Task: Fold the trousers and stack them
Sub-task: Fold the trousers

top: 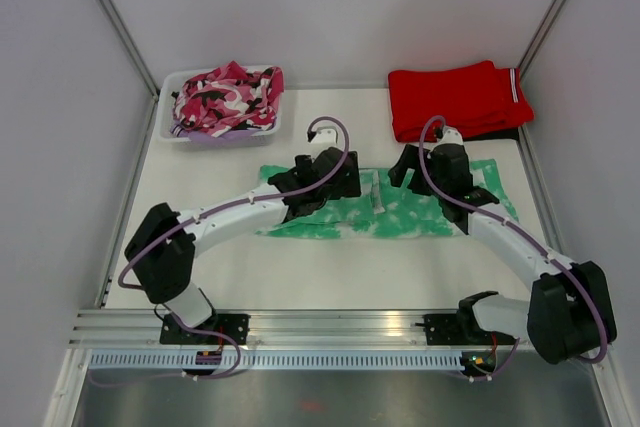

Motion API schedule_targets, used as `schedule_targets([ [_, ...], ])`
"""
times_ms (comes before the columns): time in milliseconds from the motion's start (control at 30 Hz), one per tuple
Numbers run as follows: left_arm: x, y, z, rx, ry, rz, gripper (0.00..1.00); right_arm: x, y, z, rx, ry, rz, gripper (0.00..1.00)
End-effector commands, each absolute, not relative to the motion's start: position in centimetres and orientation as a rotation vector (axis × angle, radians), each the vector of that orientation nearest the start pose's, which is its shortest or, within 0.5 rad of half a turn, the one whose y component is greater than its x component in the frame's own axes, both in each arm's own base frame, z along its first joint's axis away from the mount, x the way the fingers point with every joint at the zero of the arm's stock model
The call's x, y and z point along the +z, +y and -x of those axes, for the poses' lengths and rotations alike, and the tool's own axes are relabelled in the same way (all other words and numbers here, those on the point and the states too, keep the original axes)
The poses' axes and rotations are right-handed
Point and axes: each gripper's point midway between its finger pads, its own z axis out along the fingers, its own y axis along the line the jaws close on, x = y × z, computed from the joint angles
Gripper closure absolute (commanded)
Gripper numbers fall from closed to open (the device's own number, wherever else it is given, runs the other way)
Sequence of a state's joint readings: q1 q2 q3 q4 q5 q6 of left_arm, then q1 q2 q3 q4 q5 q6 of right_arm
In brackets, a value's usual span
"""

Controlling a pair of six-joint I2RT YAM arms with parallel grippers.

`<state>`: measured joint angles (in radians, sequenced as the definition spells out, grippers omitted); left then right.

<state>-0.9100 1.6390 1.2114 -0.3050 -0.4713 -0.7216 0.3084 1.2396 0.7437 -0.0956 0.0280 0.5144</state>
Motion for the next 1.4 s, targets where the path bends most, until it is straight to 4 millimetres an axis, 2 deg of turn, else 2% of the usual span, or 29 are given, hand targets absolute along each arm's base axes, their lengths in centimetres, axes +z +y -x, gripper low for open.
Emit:
schedule_targets([
  [0, 19.8, -29.7, -34.2, -0.376, 2.061, 0.084, 0.00, 18.7, 13.1, -36.2, 0.483, 1.921, -0.134, 0.02],
  [67, 21.0, -29.6, -34.6, -0.410, 2.045, 0.083, 0.00, 20.9, 13.1, -36.4, 0.498, 1.847, -0.127, 0.02],
  [133, 20.7, -27.7, -35.4, -0.362, 2.075, 0.099, 0.00, 22.4, 13.3, -36.6, 0.503, 1.830, -0.105, 0.02],
  [167, 20.4, -27.0, -35.6, -0.358, 2.102, 0.122, 0.00, 21.9, 13.1, -36.3, 0.487, 1.869, -0.105, 0.02],
  [200, 19.5, -24.6, -36.4, -0.314, 2.144, 0.163, 0.00, 22.4, 13.1, -36.4, 0.483, 1.869, -0.100, 0.02],
  [233, 18.4, -22.3, -36.9, -0.291, 2.180, 0.220, 0.00, 22.0, 13.0, -36.0, 0.474, 1.887, -0.092, 0.02],
  [267, 17.7, -22.1, -36.3, -0.288, 2.207, 0.211, 0.00, 22.3, 12.9, -35.9, 0.472, 1.878, -0.088, 0.02],
  [300, 17.3, -20.0, -36.8, -0.265, 2.213, 0.244, 0.00, 21.7, 12.8, -35.4, 0.469, 1.885, -0.084, 0.02],
  [333, 18.2, -19.2, -36.9, -0.286, 2.177, 0.243, 0.00, 22.1, 12.6, -35.1, 0.471, 1.868, -0.084, 0.02],
  [367, 16.6, -18.0, -36.2, -0.260, 2.200, 0.215, 0.00, 21.9, 12.4, -34.8, 0.465, 1.869, -0.088, 0.02],
  [400, 16.5, -16.5, -36.4, -0.249, 2.190, 0.238, 0.00, 21.4, 12.2, -34.5, 0.459, 1.877, -0.098, 0.02],
  [433, 17.3, -15.7, -36.3, -0.275, 2.152, 0.256, 0.00, 21.9, 11.9, -34.1, 0.456, 1.864, -0.109, 0.02],
  [467, 15.5, -14.7, -35.4, -0.275, 2.184, 0.279, 0.00, 21.7, 11.8, -33.9, 0.455, 1.871, -0.118, 0.02],
  [500, 15.0, -12.8, -35.6, -0.262, 2.178, 0.332, 0.00, 22.2, 11.7, -33.6, 0.461, 1.857, -0.123, 0.02],
  [533, 15.0, -12.5, -35.2, -0.303, 2.172, 0.327, 0.00, 22.5, 11.7, -33.5, 0.463, 1.851, -0.120, 0.02],
  [567, 13.4, -11.6, -34.9, -0.311, 2.177, 0.345, 0.00, 22.7, 11.9, -33.4, 0.474, 1.847, -0.110, 0.02],
  [600, 13.0, -10.1, -35.2, -0.307, 2.172, 0.384, 0.00, 22.8, 11.9, -33.1, 0.480, 1.848, -0.105, 0.02],
  [633, 11.9, -10.2, -34.8, -0.340, 2.199, 0.362, 0.00, 22.5, 11.9, -32.9, 0.480, 1.862, -0.105, 0.02],
  [700, 11.0, -9.9, -35.2, -0.362, 2.211, 0.358, 0.00, 22.4, 12.1, -32.5, 0.490, 1.873, -0.089, 0.02],
  [767, 9.7, -10.6, -35.3, -0.387, 2.248, 0.324, 0.00, 22.1, 11.9, -32.3, 0.485, 1.882, -0.096, 0.02],
  [900, 6.7, -10.7, -35.1, -0.376, 2.312, 0.330, 0.01, 22.2, 11.9, -31.8, 0.493, 1.891, -0.095, 0.02],
  [933, 6.0, -11.2, -34.6, -0.414, 2.332, 0.322, 0.01, 22.3, 11.9, -31.7, 0.495, 1.893, -0.098, 0.02],
  [967, 6.1, -11.7, -35.0, -0.454, 2.307, 0.313, 0.02, 22.5, 11.8, -31.5, 0.496, 1.888, -0.098, 0.02],
  [1000, 5.5, -12.3, -34.3, -0.503, 2.320, 0.303, 0.05, 22.7, 11.8, -31.4, 0.497, 1.885, -0.100, 0.02],
  [1100, 4.7, -12.8, -34.2, -0.542, 2.324, 0.309, 0.08, 23.2, 11.2, -30.9, 0.478, 1.883, -0.117, 0.02],
  [1200, 3.8, -13.2, -34.0, -0.563, 2.349, 0.301, 0.17, 23.2, 10.6, -30.5, 0.456, 1.890, -0.151, 0.02],
  [1267, 3.5, -14.1, -33.9, -0.624, 2.347, 0.281, 0.30, 23.5, 10.2, -30.2, 0.438, 1.893, -0.166, 0.02],
  [1367, 3.5, -14.9, -33.9, -0.686, 2.333, 0.265, 0.56, 23.4, 9.3, -29.8, 0.396, 1.911, -0.198, 0.02],
])
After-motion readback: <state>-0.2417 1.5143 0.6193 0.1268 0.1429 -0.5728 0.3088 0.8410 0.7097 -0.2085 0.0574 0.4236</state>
